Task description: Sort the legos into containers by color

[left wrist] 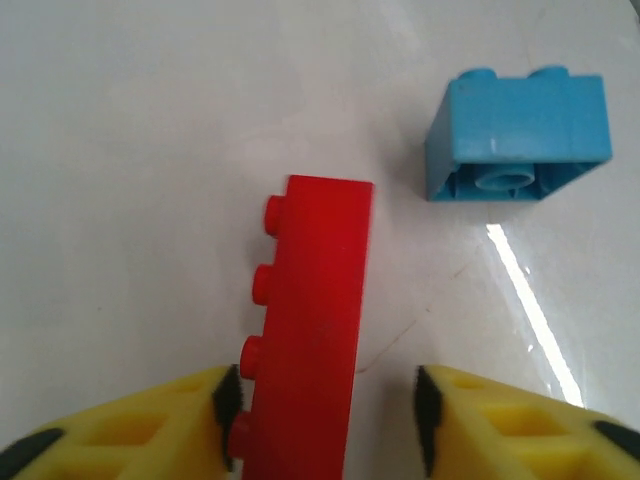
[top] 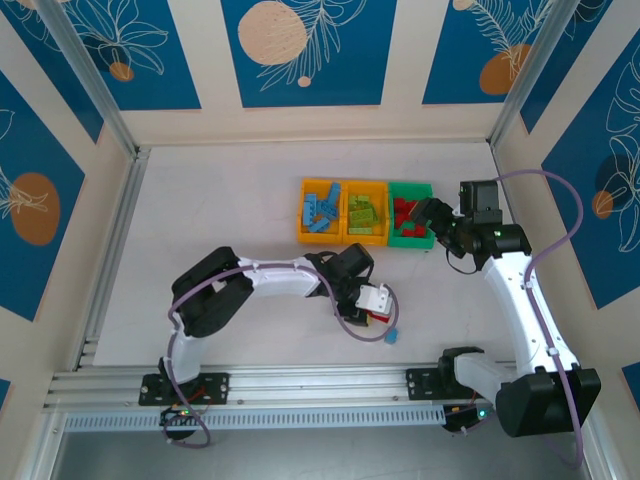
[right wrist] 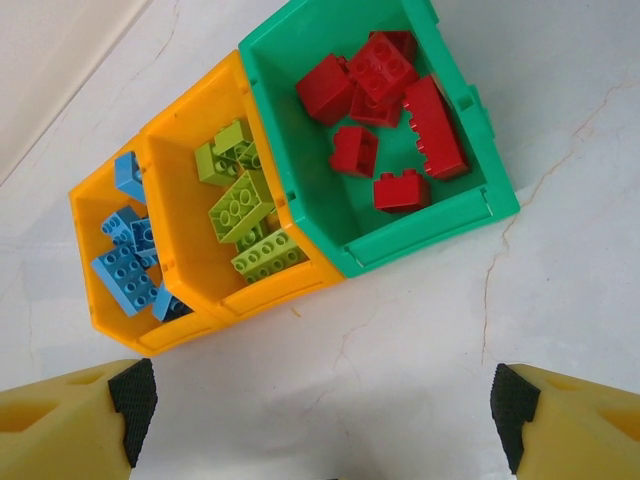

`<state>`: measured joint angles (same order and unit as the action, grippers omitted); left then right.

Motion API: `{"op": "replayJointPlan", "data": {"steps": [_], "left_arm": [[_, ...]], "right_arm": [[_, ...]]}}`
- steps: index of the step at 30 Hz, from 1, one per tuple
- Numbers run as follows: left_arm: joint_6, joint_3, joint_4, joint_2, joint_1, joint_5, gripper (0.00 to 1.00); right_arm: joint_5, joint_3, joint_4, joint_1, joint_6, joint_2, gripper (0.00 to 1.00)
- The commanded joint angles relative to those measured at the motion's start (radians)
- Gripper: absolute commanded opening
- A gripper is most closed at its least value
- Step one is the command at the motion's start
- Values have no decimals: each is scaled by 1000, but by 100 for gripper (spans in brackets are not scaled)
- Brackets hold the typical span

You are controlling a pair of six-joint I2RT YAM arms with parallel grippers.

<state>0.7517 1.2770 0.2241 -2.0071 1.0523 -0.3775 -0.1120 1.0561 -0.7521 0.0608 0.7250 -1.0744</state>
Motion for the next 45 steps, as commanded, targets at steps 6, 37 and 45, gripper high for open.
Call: {"op": "replayJointPlan", "data": {"steps": [6,37,45], "left_arm": [[-20,44,13,39,7,-27,13],[-460,945,-35,-398,-120,384,47],[-535,447,-275,-15,-151,378,46]], "right_arm": [[20,5,-21,-12,0,29,89],[-125,-53,-128,-36,186,266,88],[-7,-87,-234,-10,250,293,87]]}}
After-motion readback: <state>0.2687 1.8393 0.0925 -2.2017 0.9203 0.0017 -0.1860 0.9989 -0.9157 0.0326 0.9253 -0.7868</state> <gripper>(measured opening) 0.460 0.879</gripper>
